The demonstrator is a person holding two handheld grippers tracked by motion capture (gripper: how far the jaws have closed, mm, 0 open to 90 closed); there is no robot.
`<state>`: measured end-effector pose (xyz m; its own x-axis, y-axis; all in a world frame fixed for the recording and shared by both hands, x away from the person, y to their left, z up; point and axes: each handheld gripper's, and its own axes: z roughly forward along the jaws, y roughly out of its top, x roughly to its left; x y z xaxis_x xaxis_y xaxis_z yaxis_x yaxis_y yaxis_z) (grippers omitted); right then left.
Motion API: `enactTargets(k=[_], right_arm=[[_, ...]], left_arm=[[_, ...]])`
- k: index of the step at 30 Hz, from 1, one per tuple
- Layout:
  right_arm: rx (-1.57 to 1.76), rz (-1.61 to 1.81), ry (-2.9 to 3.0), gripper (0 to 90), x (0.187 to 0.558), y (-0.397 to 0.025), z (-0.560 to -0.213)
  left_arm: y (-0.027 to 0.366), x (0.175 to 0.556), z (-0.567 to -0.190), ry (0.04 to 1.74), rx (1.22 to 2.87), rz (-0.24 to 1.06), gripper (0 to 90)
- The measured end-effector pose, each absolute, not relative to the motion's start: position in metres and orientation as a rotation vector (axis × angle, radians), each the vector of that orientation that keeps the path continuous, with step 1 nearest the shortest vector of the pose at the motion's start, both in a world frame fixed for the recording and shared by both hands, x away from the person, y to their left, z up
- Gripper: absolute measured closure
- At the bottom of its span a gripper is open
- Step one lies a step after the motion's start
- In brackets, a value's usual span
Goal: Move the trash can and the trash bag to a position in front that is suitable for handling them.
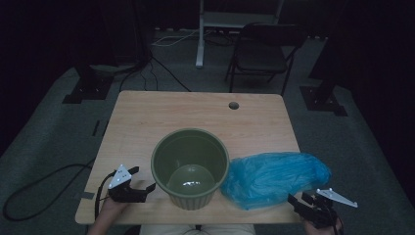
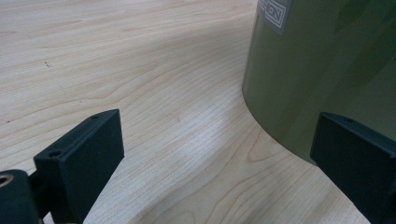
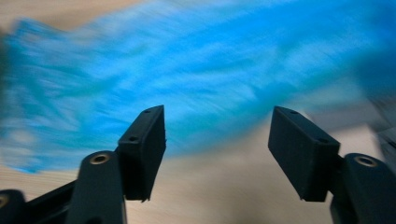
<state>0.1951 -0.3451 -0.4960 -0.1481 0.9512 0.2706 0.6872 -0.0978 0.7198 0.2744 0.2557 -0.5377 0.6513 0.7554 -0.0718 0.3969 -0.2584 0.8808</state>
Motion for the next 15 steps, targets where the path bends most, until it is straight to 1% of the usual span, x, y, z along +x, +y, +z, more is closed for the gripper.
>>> enactTargets(k=[1,2,4,9,11,15], right_arm=[[1.791,1.107,1.847,35.3,0.195,-0.345,-0.496],[1.730,1.147,1.894,32.4,0.207,-0.332,-0.489],[1.676,1.191,1.926,31.6,0.220,-0.320,-0.483],[1.487,1.307,2.091,23.4,0.256,-0.273,-0.470],[1.405,1.305,2.180,20.6,0.269,-0.253,-0.469],[1.323,1.285,2.311,18.4,0.291,-0.224,-0.480]], left_arm=[[0.256,0.274,-0.538,0.911,1.880,0.455,3.3],[0.255,0.274,-0.537,0.907,1.881,0.454,3.3],[0.255,0.273,-0.537,0.905,1.882,0.453,3.3],[0.256,0.273,-0.537,0.907,1.883,0.456,3.3],[0.256,0.272,-0.536,0.904,1.878,0.457,3.3],[0.257,0.271,-0.536,0.905,1.874,0.453,3.3]])
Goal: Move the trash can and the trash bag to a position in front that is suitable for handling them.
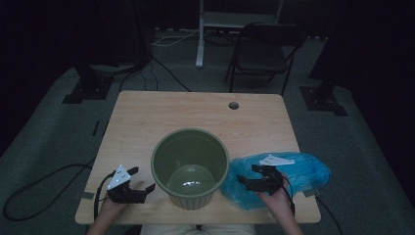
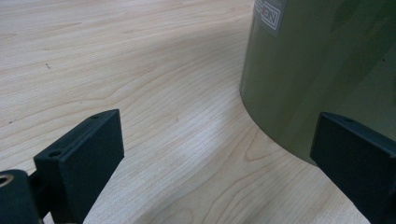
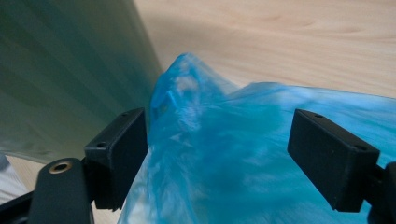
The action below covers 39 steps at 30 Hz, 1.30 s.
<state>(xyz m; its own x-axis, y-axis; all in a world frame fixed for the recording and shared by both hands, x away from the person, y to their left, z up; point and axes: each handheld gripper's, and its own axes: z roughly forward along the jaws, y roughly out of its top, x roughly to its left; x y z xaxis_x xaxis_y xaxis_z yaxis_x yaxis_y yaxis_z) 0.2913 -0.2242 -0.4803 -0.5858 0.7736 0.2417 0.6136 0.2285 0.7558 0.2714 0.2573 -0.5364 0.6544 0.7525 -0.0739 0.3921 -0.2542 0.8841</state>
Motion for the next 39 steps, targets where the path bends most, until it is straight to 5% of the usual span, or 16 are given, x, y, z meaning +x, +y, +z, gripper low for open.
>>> enactTargets(k=[21,32,39], right_arm=[[1.133,0.931,2.433,25.6,0.318,-0.173,-0.540],[1.179,0.894,2.381,87.2,0.351,-0.167,-0.535],[1.348,1.049,2.185,88.8,0.400,-0.162,-0.507]], left_arm=[[0.259,0.272,-0.537,0.899,1.874,0.441,3.3],[0.258,0.271,-0.537,0.891,1.881,0.441,3.3],[0.258,0.272,-0.539,0.892,1.885,0.443,3.3]])
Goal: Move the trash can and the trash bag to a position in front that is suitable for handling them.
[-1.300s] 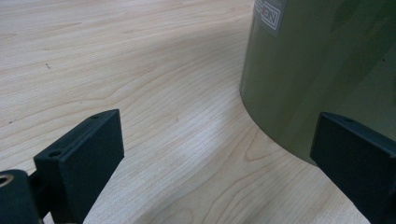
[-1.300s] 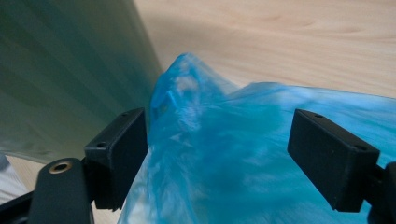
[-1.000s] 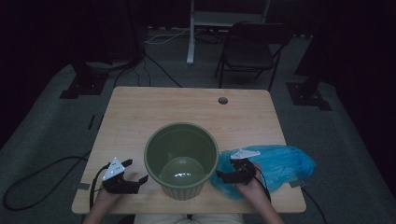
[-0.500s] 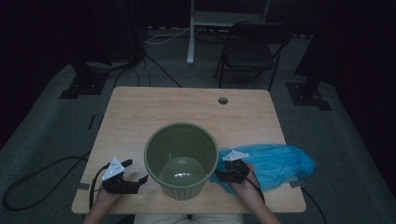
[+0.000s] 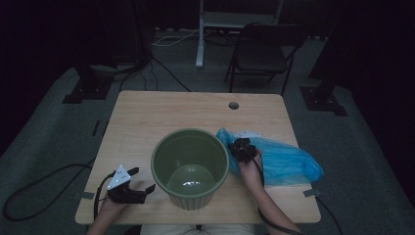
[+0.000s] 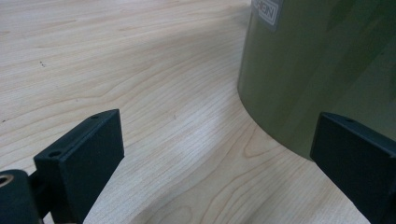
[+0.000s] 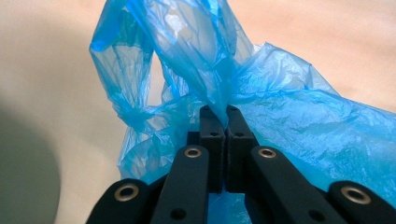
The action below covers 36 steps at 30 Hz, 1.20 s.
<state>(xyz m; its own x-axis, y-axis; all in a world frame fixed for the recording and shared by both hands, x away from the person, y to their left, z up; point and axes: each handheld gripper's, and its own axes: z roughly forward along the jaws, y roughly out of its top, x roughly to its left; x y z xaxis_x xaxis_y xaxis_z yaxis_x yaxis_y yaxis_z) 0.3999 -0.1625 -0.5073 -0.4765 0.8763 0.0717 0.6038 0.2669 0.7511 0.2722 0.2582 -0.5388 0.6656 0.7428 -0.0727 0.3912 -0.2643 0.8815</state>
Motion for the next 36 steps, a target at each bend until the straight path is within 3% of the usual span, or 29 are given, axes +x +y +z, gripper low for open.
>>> enactTargets(k=[12,14,20,23,28,29,36], right_arm=[[1.525,1.171,2.029,86.3,0.482,-0.144,-0.464],[1.548,1.166,2.058,70.7,0.491,-0.141,-0.466],[1.558,1.206,2.096,45.8,0.489,-0.147,-0.472],[1.543,1.232,2.081,38.9,0.481,-0.162,-0.470],[1.510,1.156,2.059,36.1,0.469,-0.196,-0.468],[1.539,1.110,2.031,35.1,0.462,-0.224,-0.471],[1.636,0.920,2.006,28.3,0.449,-0.298,-0.485]], left_arm=[[0.262,0.270,-0.537,0.894,1.874,0.447,3.3],[0.262,0.271,-0.538,0.896,1.874,0.445,3.3],[0.262,0.270,-0.538,0.893,1.878,0.443,3.3],[0.263,0.269,-0.538,0.894,1.876,0.441,3.3],[0.264,0.269,-0.536,0.891,1.871,0.445,3.3],[0.263,0.269,-0.536,0.890,1.871,0.441,3.3],[0.258,0.271,-0.538,0.883,1.886,0.434,3.3]])
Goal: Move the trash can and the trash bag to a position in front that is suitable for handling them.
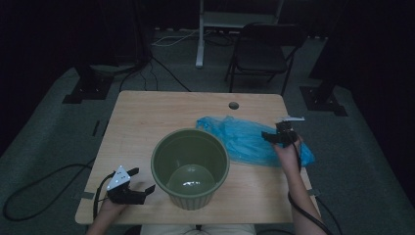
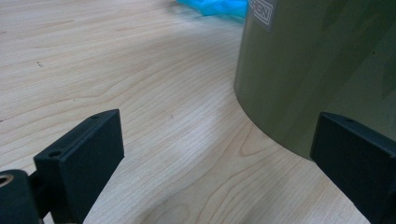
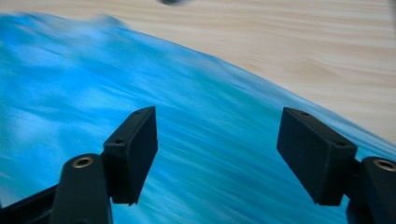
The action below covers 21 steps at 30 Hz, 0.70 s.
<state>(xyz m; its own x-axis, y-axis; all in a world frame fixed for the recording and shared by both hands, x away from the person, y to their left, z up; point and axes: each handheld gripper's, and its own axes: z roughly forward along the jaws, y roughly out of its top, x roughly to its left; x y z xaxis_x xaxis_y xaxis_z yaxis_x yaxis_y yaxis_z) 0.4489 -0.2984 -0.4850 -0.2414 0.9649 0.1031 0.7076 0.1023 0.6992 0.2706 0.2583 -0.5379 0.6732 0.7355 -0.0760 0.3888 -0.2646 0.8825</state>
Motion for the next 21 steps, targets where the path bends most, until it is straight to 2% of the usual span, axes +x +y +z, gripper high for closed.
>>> enactTargets(k=[8,13,15,17,18,19,20,21], right_arm=[[1.753,0.767,1.892,29.7,0.434,-0.368,-0.493],[1.815,0.675,1.880,27.1,0.429,-0.392,-0.505],[1.839,0.652,1.903,28.7,0.428,-0.396,-0.512],[1.849,0.641,1.935,38.9,0.427,-0.397,-0.517],[1.849,0.641,1.935,38.9,0.427,-0.397,-0.517],[1.851,0.652,1.960,45.8,0.426,-0.396,-0.519],[1.818,0.588,1.992,69.5,0.424,-0.391,-0.521],[1.820,0.589,1.995,78.6,0.423,-0.390,-0.521]], left_arm=[[0.257,0.270,-0.538,0.885,1.886,0.429,3.3],[0.256,0.271,-0.539,0.884,1.891,0.426,3.3],[0.255,0.271,-0.539,0.882,1.895,0.427,3.3],[0.255,0.271,-0.540,0.879,1.896,0.425,3.3],[0.255,0.271,-0.540,0.879,1.896,0.425,3.3],[0.255,0.271,-0.540,0.877,1.891,0.421,3.3],[0.255,0.271,-0.540,0.876,1.891,0.420,3.3],[0.254,0.271,-0.539,0.874,1.893,0.420,3.3]])
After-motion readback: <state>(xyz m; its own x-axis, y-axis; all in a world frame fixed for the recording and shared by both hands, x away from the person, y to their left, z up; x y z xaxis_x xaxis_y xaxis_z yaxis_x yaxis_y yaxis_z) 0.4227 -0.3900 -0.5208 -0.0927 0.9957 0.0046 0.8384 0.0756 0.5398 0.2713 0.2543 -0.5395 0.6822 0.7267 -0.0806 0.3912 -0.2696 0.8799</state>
